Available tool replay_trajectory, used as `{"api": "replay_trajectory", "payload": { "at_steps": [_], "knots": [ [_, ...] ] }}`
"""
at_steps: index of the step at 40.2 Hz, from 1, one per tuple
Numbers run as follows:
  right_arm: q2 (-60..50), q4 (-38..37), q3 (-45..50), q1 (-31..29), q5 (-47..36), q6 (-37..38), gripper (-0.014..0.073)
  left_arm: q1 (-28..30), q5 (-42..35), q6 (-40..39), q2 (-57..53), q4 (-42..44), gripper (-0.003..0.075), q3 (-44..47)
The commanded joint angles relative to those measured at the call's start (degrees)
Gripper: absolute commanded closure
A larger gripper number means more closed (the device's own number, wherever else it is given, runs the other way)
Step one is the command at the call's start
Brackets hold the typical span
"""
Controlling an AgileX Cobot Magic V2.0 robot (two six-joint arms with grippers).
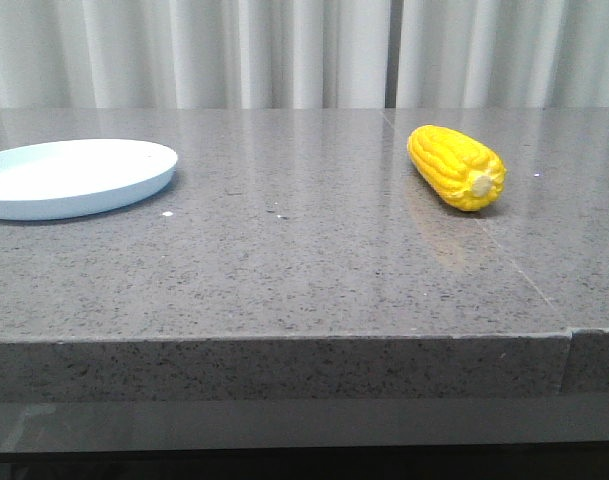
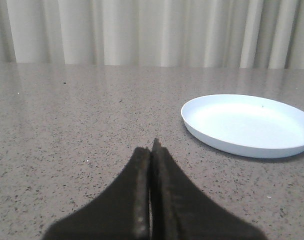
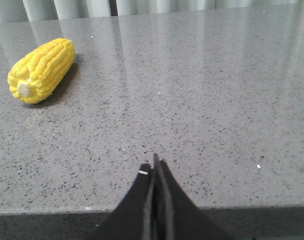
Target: Place corn on plate with both arms
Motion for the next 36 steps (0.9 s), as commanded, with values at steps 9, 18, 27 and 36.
{"api": "replay_trajectory", "payload": {
  "at_steps": [9,18,27,36],
  "knots": [
    [-0.7,-0.4,-0.9,-0.2,-4.7,-0.4,0.0662,0.1,-4.7,-0.4,-1.1,0.1,0.0741,0.1],
    [-0.7,-0.4,-0.9,-0.2,-4.7,-0.4,0.0662,0.1,-4.7,-0.4,-1.1,0.1,0.0741,0.1],
    [-0.7,-0.4,-0.9,-0.2,-4.7,-0.4,0.0662,-0.5,-4.7,-0.4,-1.1,0.1,0.0741,0.1],
    [-0.7,-0.4,-0.9,-0.2,-4.7,-0.4,0.0662,-0.5,-4.7,-0.4,-1.1,0.1,0.0741,0.1]
  ]
}}
